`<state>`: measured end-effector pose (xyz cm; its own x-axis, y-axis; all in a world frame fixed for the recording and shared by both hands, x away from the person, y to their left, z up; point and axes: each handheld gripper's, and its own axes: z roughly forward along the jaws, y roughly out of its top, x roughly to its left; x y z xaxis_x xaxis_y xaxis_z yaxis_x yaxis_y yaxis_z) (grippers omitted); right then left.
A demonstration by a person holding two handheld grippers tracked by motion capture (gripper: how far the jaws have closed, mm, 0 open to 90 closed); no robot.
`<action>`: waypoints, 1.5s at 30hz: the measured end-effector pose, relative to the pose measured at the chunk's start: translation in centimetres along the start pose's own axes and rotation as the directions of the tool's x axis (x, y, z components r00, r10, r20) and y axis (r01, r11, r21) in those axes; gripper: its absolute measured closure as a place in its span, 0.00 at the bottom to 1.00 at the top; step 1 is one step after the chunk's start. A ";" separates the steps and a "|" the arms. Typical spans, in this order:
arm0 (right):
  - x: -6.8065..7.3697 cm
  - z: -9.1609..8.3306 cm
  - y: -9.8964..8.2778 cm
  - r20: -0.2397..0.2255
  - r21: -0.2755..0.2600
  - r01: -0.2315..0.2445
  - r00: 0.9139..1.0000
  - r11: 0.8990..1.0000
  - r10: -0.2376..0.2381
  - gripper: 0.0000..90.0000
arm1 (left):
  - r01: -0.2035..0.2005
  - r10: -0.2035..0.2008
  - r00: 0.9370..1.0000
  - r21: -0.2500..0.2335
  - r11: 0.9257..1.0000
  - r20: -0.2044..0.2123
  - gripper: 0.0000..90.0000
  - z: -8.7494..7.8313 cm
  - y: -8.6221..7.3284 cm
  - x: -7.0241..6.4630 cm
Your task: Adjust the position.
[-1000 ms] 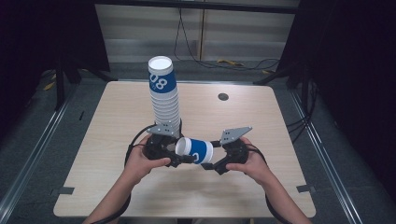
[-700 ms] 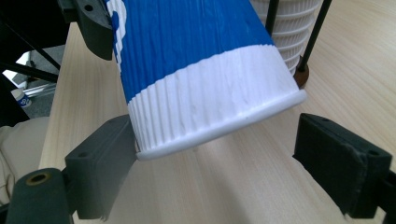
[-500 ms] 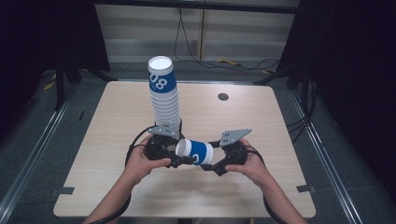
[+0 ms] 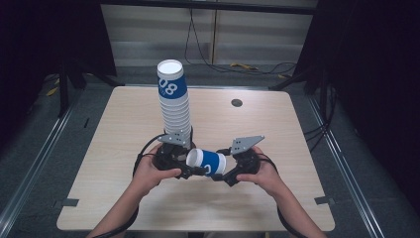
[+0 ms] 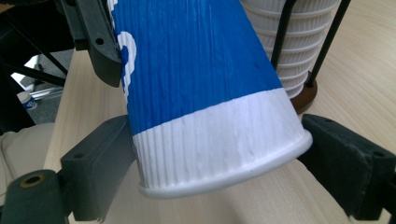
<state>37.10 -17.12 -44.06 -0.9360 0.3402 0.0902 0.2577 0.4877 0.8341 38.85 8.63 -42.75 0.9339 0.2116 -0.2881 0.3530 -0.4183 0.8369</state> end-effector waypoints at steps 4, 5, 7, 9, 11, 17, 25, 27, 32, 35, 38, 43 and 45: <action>0.0 0.0 0.2 -0.004 0.008 0.004 1.000 1.000 -0.004 0.12 | -0.006 0.006 1.000 0.001 1.000 -0.005 0.30 0.0 0.1 0.0; -0.1 0.0 0.2 -0.004 0.009 0.005 1.000 1.000 -0.005 0.13 | -0.008 0.008 1.000 0.001 1.000 -0.005 0.30 -0.1 0.1 0.1; -0.1 0.0 0.3 -0.007 0.010 0.008 1.000 1.000 -0.008 0.13 | -0.010 0.010 1.000 -0.002 1.000 -0.006 0.30 -0.1 0.1 0.1; -0.1 0.0 0.3 -0.008 0.012 0.007 1.000 1.000 -0.007 0.14 | -0.010 0.010 1.000 -0.002 1.000 -0.008 0.30 -0.1 0.1 0.1; -0.1 0.0 0.4 -0.007 0.014 0.011 1.000 1.000 -0.011 0.14 | -0.011 0.011 1.000 -0.003 1.000 -0.008 0.30 -0.1 0.1 0.1; -0.1 0.0 0.4 -0.007 0.010 0.015 1.000 1.000 -0.015 0.16 | -0.013 0.013 1.000 -0.008 1.000 -0.010 0.30 -0.1 0.1 0.1; -0.1 -0.4 0.7 0.000 0.010 0.026 1.000 1.000 -0.026 0.18 | -0.004 0.004 1.000 -0.039 0.999 -0.006 0.30 -0.3 0.1 0.2; -0.1 -0.5 0.8 -0.002 0.006 0.026 1.000 1.000 -0.026 0.18 | -0.007 0.006 1.000 -0.038 0.999 -0.005 0.30 -0.3 0.2 0.2; -0.1 -0.6 0.9 0.002 0.020 0.033 0.999 0.999 -0.033 0.19 | -0.018 0.018 1.000 -0.020 1.000 -0.017 0.27 -0.2 0.2 0.0; -0.2 -0.8 0.8 0.009 0.022 0.026 1.000 0.999 -0.026 0.19 | -0.015 0.014 1.000 -0.013 1.000 -0.027 0.21 -0.3 0.1 0.1; -0.3 -1.0 0.7 0.005 0.030 0.028 1.000 0.999 -0.028 0.19 | -0.020 0.020 0.999 -0.010 1.000 -0.035 0.20 -0.4 0.1 0.0; -0.3 -1.1 0.7 0.012 0.062 0.037 0.999 0.997 -0.037 0.19 | -0.037 0.037 0.998 0.005 0.999 -0.050 0.19 -0.4 -0.2 0.0; -0.3 -1.1 0.7 0.010 0.071 0.040 0.999 0.997 -0.041 0.19 | -0.035 0.036 0.998 0.018 0.999 -0.057 0.19 -0.4 -0.4 0.0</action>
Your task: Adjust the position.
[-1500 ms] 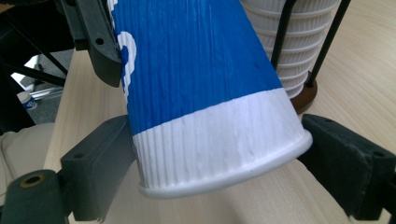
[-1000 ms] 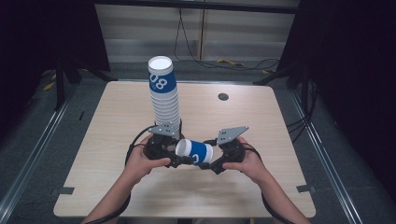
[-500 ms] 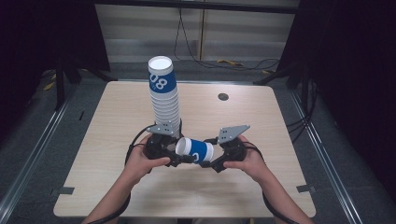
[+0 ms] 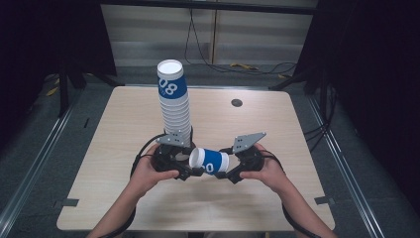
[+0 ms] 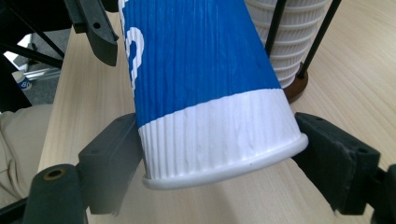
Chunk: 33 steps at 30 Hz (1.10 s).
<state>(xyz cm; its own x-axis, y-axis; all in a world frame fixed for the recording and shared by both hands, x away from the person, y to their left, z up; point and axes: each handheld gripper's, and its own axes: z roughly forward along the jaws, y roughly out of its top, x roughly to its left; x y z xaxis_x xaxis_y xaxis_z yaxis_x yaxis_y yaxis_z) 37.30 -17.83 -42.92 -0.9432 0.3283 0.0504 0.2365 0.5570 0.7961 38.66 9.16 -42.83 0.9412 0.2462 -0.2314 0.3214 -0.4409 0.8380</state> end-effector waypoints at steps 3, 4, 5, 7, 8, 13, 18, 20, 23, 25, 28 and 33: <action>0.0 0.0 0.0 -0.006 0.017 0.008 1.000 1.000 -0.008 0.19 | -0.001 0.002 1.000 0.012 1.000 -0.011 0.19 0.0 -0.2 0.0; 0.0 0.0 0.0 -0.006 0.022 0.009 1.000 1.000 -0.009 0.19 | -0.008 0.008 1.000 0.016 1.000 -0.014 0.19 0.0 -0.3 0.0; 0.0 0.0 0.0 -0.009 0.029 0.009 1.000 1.000 -0.009 0.19 | -0.010 0.010 1.000 0.024 1.000 -0.016 0.19 -0.1 -0.3 0.0; 0.0 0.0 0.1 -0.003 0.042 0.023 1.000 0.999 -0.023 0.19 | -0.023 0.024 0.999 0.035 0.999 -0.023 0.19 -0.1 -0.4 -0.1; 0.1 0.0 0.2 -0.006 0.048 0.023 1.000 0.999 -0.023 0.19 | -0.026 0.027 0.999 0.039 0.999 -0.024 0.19 0.0 -0.4 -0.2; 0.2 -0.1 0.4 -0.010 0.077 0.044 0.999 0.996 -0.043 0.19 | -0.058 0.061 0.997 0.077 0.995 -0.046 0.19 -0.2 -0.5 -0.5; 0.2 0.0 0.7 -0.014 0.114 0.060 0.998 0.992 -0.059 0.19 | -0.067 0.071 0.997 0.087 0.994 -0.041 0.19 -0.1 -0.7 -0.6; 0.2 0.0 0.7 -0.015 0.126 0.065 0.998 0.990 -0.064 0.19 | -0.070 0.074 0.996 0.095 0.993 -0.044 0.19 -0.1 -0.7 -0.6; 0.1 0.0 0.8 -0.022 0.156 0.075 0.997 0.985 -0.073 0.19 | -0.070 0.075 0.996 0.100 0.993 -0.043 0.19 0.0 -0.9 -0.6; 0.1 0.1 1.0 -0.022 0.182 0.078 0.997 0.980 -0.075 0.19 | -0.075 0.080 0.996 0.105 0.992 -0.041 0.19 0.0 -0.9 -0.6; 0.1 0.1 1.2 -0.026 0.207 0.089 0.996 0.974 -0.086 0.19 | -0.079 0.084 0.996 0.111 0.991 -0.041 0.19 0.0 -1.0 -0.7; 0.2 0.2 1.7 -0.033 0.254 0.112 0.994 0.961 -0.107 0.19 | -0.095 0.101 0.994 0.125 0.988 -0.042 0.19 0.1 -1.0 -0.8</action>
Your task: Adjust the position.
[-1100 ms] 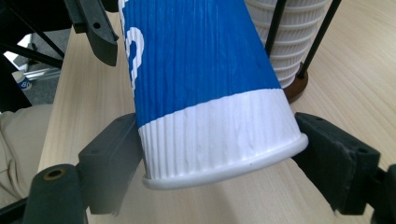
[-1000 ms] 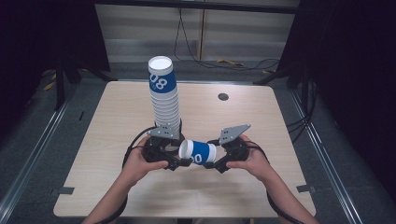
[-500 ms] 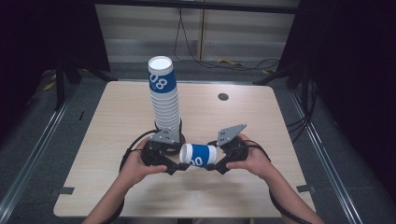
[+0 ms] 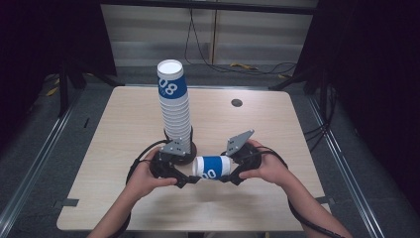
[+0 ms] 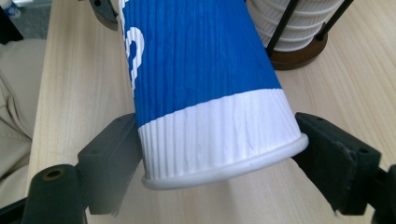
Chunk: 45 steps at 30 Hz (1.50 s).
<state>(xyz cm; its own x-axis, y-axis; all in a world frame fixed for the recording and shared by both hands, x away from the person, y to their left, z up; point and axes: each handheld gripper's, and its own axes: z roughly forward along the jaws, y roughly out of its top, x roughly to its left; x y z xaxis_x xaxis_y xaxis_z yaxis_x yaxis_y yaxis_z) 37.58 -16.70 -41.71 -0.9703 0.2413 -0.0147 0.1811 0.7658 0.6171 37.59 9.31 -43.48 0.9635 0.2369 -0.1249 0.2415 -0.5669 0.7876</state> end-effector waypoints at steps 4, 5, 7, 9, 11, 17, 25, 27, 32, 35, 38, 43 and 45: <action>0.1 0.0 0.4 -0.001 0.032 0.018 1.000 0.999 -0.018 0.19 | -0.014 0.014 1.000 0.016 1.000 -0.011 0.19 0.0 0.1 -0.1; 0.1 -0.1 0.5 -0.005 0.040 0.017 1.000 0.999 -0.017 0.19 | -0.017 0.018 1.000 0.025 1.000 -0.014 0.19 0.0 0.1 -0.1; 0.1 0.0 0.7 -0.008 0.056 0.024 1.000 0.998 -0.024 0.19 | -0.019 0.019 1.000 0.027 0.999 -0.012 0.19 0.0 0.1 -0.2; 0.1 0.0 0.9 -0.011 0.070 0.032 0.999 0.997 -0.032 0.19 | -0.028 0.028 1.000 0.037 0.999 -0.014 0.19 0.1 0.2 -0.2; 0.1 0.0 1.0 -0.013 0.084 0.041 0.999 0.996 -0.040 0.19 | -0.036 0.036 0.999 0.050 0.998 -0.011 0.19 0.1 0.3 -0.3; 0.2 0.2 1.5 -0.012 0.133 0.070 0.998 0.989 -0.069 0.19 | -0.063 0.064 0.998 0.079 0.995 -0.021 0.19 0.3 0.6 -0.5; 0.2 0.3 1.9 -0.010 0.156 0.091 0.996 0.984 -0.091 0.19 | -0.094 0.098 0.995 0.125 0.988 -0.024 0.20 0.5 1.3 -0.7; 0.2 0.3 2.0 -0.008 0.165 0.095 0.995 0.982 -0.095 0.19 | -0.098 0.102 0.994 0.132 0.986 -0.024 0.20 0.7 1.4 -0.8; 0.2 0.3 2.3 -0.007 0.174 0.102 0.995 0.979 -0.103 0.19 | -0.109 0.114 0.993 0.167 0.980 -0.021 0.21 0.9 1.7 -1.0; 0.2 0.3 2.4 -0.012 0.187 0.107 0.994 0.976 -0.106 0.19 | -0.116 0.121 0.992 0.183 0.976 -0.018 0.21 0.9 1.9 -1.1; 0.3 0.3 2.5 -0.012 0.198 0.104 0.995 0.975 -0.104 0.19 | -0.127 0.133 0.991 0.196 0.972 -0.018 0.21 1.0 2.2 -1.1; 0.4 0.3 2.7 -0.021 0.203 0.112 0.994 0.973 -0.110 0.19 | -0.134 0.141 0.990 0.203 0.970 -0.020 0.21 1.1 2.5 -1.2; 0.4 0.3 2.8 -0.015 0.210 0.109 0.994 0.972 -0.108 0.19 | -0.137 0.143 0.990 0.205 0.969 -0.014 0.21 1.2 2.6 -1.2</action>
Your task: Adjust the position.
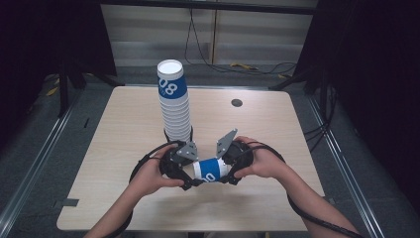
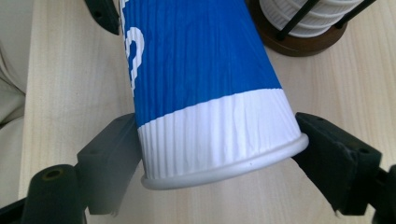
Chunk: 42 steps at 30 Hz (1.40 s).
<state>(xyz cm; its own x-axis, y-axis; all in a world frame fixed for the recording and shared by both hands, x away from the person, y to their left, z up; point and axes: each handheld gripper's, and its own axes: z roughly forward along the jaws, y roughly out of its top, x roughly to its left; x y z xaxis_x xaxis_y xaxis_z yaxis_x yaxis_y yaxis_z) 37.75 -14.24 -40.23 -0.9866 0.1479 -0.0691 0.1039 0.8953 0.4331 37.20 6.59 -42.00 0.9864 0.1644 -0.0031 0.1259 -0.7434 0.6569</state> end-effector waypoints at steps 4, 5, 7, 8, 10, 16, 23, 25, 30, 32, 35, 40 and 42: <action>-0.1 0.0 0.1 -0.002 0.003 0.006 1.000 1.000 -0.006 0.19 | 0.003 -0.003 1.000 0.014 1.000 0.005 0.21 0.2 0.2 -0.1; -0.1 0.0 0.1 -0.001 0.004 0.005 1.000 1.000 -0.005 0.19 | -0.005 0.005 1.000 0.017 1.000 0.005 0.21 0.2 0.3 0.0; -0.1 0.0 0.2 0.000 0.013 0.012 1.000 1.000 -0.012 0.19 | -0.012 0.012 1.000 0.034 0.999 0.008 0.21 0.3 0.5 -0.1; -0.1 0.0 0.3 -0.002 0.012 0.013 1.000 1.000 -0.013 0.19 | -0.010 0.010 1.000 0.033 0.999 0.007 0.21 0.4 0.5 -0.1; 0.0 0.0 0.3 -0.007 0.012 0.013 1.000 1.000 -0.013 0.18 | -0.016 0.016 1.000 0.036 0.999 0.007 0.22 0.4 0.6 -0.1; 0.1 0.1 0.5 -0.005 0.029 0.022 1.000 0.999 -0.022 0.19 | -0.022 0.022 1.000 0.035 0.999 0.004 0.23 0.5 0.8 -0.1; 0.1 0.2 0.7 -0.002 0.039 0.036 0.999 0.999 -0.036 0.18 | -0.025 0.025 1.000 0.040 0.999 0.013 0.27 0.6 0.8 -0.2; 0.1 0.2 0.8 -0.004 0.039 0.036 0.999 0.999 -0.035 0.18 | -0.027 0.026 1.000 0.040 0.999 0.017 0.27 0.7 0.8 -0.1; 0.2 0.2 0.9 -0.001 0.038 0.034 0.999 0.999 -0.034 0.18 | -0.025 0.024 0.999 0.041 0.999 0.021 0.29 1.0 0.8 -0.2; 0.1 0.3 0.9 -0.004 0.038 0.042 0.999 0.998 -0.042 0.18 | -0.027 0.025 0.999 0.047 0.999 0.025 0.29 1.0 0.8 -0.2; 0.2 0.2 0.9 -0.002 0.038 0.046 0.999 0.998 -0.046 0.19 | -0.034 0.033 0.999 0.053 0.998 0.021 0.30 1.1 0.9 -0.2; 0.2 0.1 1.0 0.005 0.029 0.044 0.999 0.999 -0.044 0.19 | -0.031 0.030 0.999 0.061 0.998 0.021 0.29 1.3 0.8 -0.2; 0.2 0.0 1.1 0.006 0.020 0.052 0.999 0.998 -0.052 0.19 | -0.031 0.030 0.999 0.060 0.998 0.019 0.28 1.4 0.7 -0.2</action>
<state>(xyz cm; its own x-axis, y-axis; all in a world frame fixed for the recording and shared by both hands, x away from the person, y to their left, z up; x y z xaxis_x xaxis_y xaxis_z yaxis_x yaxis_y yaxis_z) 37.64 -13.23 -39.79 -0.9900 0.1031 -0.0967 0.0547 0.9101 0.4108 37.20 5.15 -42.56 0.9916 0.1295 0.0023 0.1012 -0.7858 0.6102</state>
